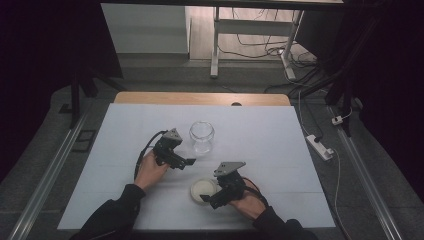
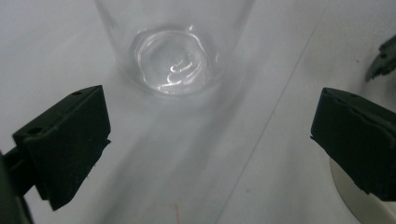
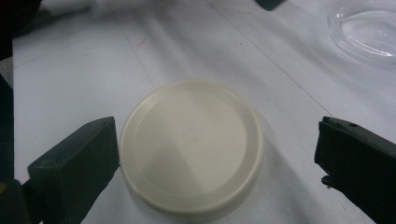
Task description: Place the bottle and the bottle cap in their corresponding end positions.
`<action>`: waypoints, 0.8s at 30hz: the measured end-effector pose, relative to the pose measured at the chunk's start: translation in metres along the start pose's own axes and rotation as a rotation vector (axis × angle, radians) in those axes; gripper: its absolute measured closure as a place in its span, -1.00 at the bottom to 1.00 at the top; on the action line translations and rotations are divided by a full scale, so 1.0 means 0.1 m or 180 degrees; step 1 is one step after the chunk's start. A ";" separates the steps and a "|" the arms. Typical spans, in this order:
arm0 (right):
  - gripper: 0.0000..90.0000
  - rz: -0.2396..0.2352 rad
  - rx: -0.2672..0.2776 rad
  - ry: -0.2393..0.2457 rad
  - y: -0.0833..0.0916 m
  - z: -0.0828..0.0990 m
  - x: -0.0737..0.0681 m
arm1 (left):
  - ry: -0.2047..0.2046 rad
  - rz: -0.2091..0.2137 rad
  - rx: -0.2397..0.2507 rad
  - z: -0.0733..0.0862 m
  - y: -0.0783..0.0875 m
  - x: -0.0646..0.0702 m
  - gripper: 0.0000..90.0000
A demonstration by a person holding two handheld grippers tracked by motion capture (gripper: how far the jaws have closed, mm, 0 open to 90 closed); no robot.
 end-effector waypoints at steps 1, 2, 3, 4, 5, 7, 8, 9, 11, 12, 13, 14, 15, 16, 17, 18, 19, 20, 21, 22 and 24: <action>-1.00 0.0004 0.0003 -0.0003 0.01 0.00 0.01 | 0.0005 -0.0011 -0.0012 0.02 0.02 0.02 -1.00; -1.00 0.0015 0.0008 -0.0010 0.02 0.00 0.01 | -0.0008 -0.0023 -0.0033 0.05 0.04 0.03 -1.00; -1.00 0.0031 0.0012 -0.0017 0.03 0.00 0.02 | -0.0005 -0.0025 -0.0045 0.07 0.05 0.05 -1.00; -1.00 0.0047 0.0017 -0.0017 0.04 0.00 0.02 | 0.0014 -0.0028 -0.0054 0.09 0.06 0.07 -1.00; -1.00 0.0065 0.0028 -0.0010 0.05 0.00 0.03 | 0.0020 -0.0036 -0.0076 0.12 0.08 0.09 -1.00; -1.00 0.0096 0.0037 -0.0022 0.07 0.01 0.05 | 0.0012 -0.0030 -0.0122 0.16 0.11 0.13 -1.00; -1.00 0.0107 0.0047 -0.0028 0.08 0.01 0.06 | 0.0008 -0.0026 -0.0143 0.18 0.14 0.15 -1.00; -1.00 0.0121 0.0050 -0.0031 0.10 0.01 0.07 | 0.0025 -0.0037 -0.0152 0.20 0.15 0.17 -1.00; -1.00 0.0146 0.0064 -0.0047 0.12 0.02 0.09 | 0.0040 -0.0049 -0.0165 0.24 0.20 0.22 -1.00; -1.00 0.0159 0.0068 -0.0057 0.14 0.02 0.10 | 0.0055 -0.0057 -0.0159 0.26 0.22 0.24 -1.00; -1.00 0.0175 0.0069 -0.0056 0.15 0.02 0.11 | 0.0070 -0.0052 -0.0158 0.28 0.25 0.26 -1.00; -1.00 0.0185 0.0072 -0.0073 0.17 0.03 0.12 | 0.0088 -0.0039 -0.0146 0.30 0.27 0.28 -1.00; -1.00 0.0192 0.0075 -0.0076 0.18 0.03 0.13 | 0.0101 -0.0036 -0.0135 0.31 0.30 0.30 -1.00; -1.00 0.0204 0.0080 -0.0086 0.19 0.04 0.14 | 0.0112 -0.0042 -0.0127 0.33 0.32 0.31 -1.00; -1.00 0.0219 0.0083 -0.0086 0.21 0.04 0.14 | 0.0123 -0.0048 -0.0125 0.35 0.35 0.33 -1.00; -1.00 0.0229 0.0084 -0.0095 0.22 0.05 0.15 | 0.0136 -0.0050 -0.0107 0.36 0.38 0.35 -1.00; -1.00 0.0238 0.0087 -0.0108 0.23 0.06 0.16 | 0.0150 -0.0053 -0.0085 0.38 0.41 0.36 -1.00; -1.00 0.0240 0.0087 -0.0110 0.24 0.06 0.17 | 0.0165 -0.0050 -0.0071 0.39 0.44 0.37 -1.00; -1.00 0.0251 0.0084 -0.0119 0.25 0.07 0.17 | 0.0174 -0.0053 -0.0052 0.40 0.46 0.39 -1.00; -1.00 0.0268 0.0084 -0.0109 0.27 0.08 0.18 | 0.0178 -0.0059 -0.0035 0.41 0.49 0.40 -1.00; -1.00 0.0287 0.0088 -0.0121 0.30 0.09 0.19 | 0.0195 -0.0054 0.0002 0.43 0.54 0.43 -1.00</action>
Point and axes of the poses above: each handheld gripper's, and its own axes: y roughly backward along the jaws, z roughly out of its underside, x roughly to its right, the point moved 4 cm from there along -y, roughly forward along the jaws, and after that the axes turned 10 degrees about -y, right-handed, at the moved point
